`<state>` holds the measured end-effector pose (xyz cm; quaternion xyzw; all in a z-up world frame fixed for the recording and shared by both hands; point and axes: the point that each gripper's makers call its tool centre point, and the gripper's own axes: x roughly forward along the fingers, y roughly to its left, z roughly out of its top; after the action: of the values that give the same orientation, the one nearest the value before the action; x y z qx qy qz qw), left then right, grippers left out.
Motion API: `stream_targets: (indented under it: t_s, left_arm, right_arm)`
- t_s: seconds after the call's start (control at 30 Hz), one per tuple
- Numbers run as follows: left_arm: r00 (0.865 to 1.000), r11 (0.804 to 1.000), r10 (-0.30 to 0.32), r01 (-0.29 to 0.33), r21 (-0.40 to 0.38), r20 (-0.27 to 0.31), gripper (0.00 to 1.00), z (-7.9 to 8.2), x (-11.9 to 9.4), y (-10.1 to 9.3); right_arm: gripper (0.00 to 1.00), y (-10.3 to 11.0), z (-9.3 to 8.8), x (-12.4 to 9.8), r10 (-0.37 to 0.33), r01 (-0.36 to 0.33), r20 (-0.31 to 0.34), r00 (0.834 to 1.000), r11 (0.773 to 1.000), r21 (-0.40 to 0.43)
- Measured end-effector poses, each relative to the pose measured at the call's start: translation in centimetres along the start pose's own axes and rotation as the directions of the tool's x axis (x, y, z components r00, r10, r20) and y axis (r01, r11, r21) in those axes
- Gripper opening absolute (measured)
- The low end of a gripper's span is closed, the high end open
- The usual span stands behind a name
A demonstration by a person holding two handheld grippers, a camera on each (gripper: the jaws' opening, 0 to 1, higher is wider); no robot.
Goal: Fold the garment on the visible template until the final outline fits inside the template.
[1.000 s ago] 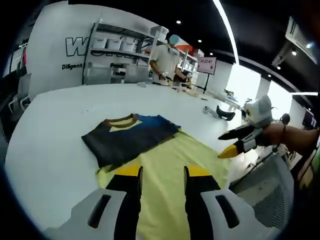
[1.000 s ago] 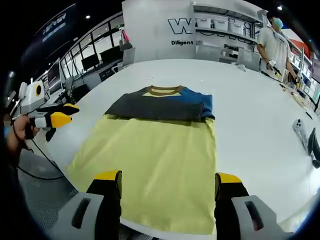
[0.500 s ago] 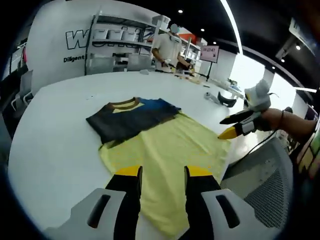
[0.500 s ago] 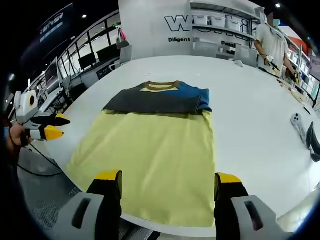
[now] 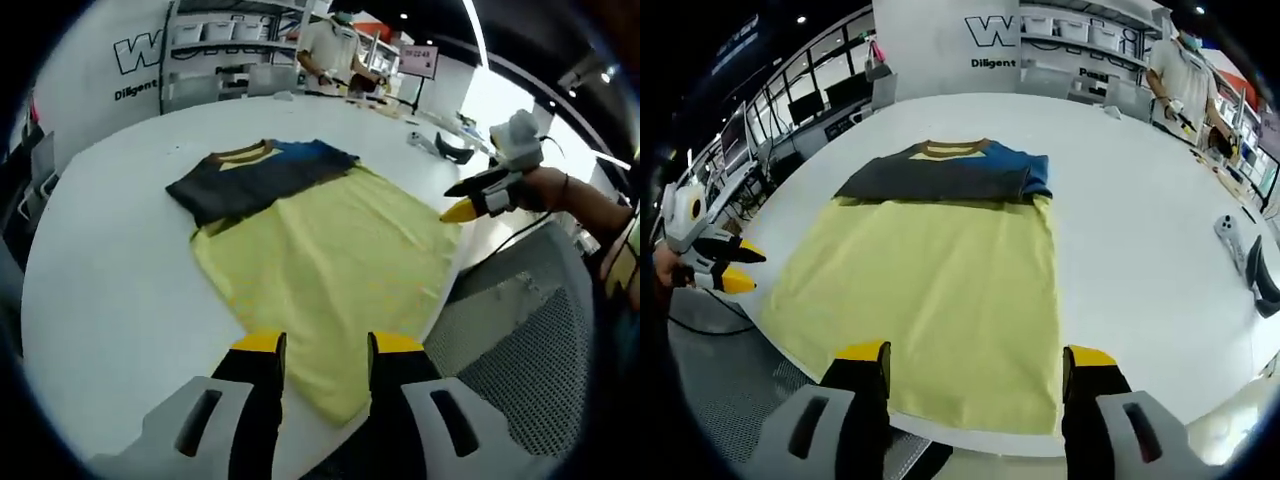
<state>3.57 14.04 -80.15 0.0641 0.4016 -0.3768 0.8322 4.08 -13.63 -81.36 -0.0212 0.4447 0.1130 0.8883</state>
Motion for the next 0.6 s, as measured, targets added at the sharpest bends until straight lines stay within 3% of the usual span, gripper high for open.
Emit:
stream_targets:
  t_s: [0.17,0.43,0.6]
  left_arm:
    - [0.997,0.999,-0.001,-0.002,-0.04,-0.071,0.26,-1.7,0.1,-0.1]
    - [0.992,0.994,-0.011,-0.004,-0.113,-0.127,0.23,-3.9,-0.2,-0.2]
    - [0.99,0.99,-0.011,-0.009,-0.139,-0.142,0.22,-4.5,-0.2,-0.3]
  right_arm:
    - [0.62,-0.6,-1.5,0.1,-0.015,0.016,-0.044,0.999,1.0,0.004]
    - [0.53,-1.9,-3.5,0.0,-0.05,0.052,-0.093,0.994,0.999,0.014]
    - [0.49,-2.1,-4.2,0.0,-0.051,0.054,-0.118,0.992,0.998,0.02]
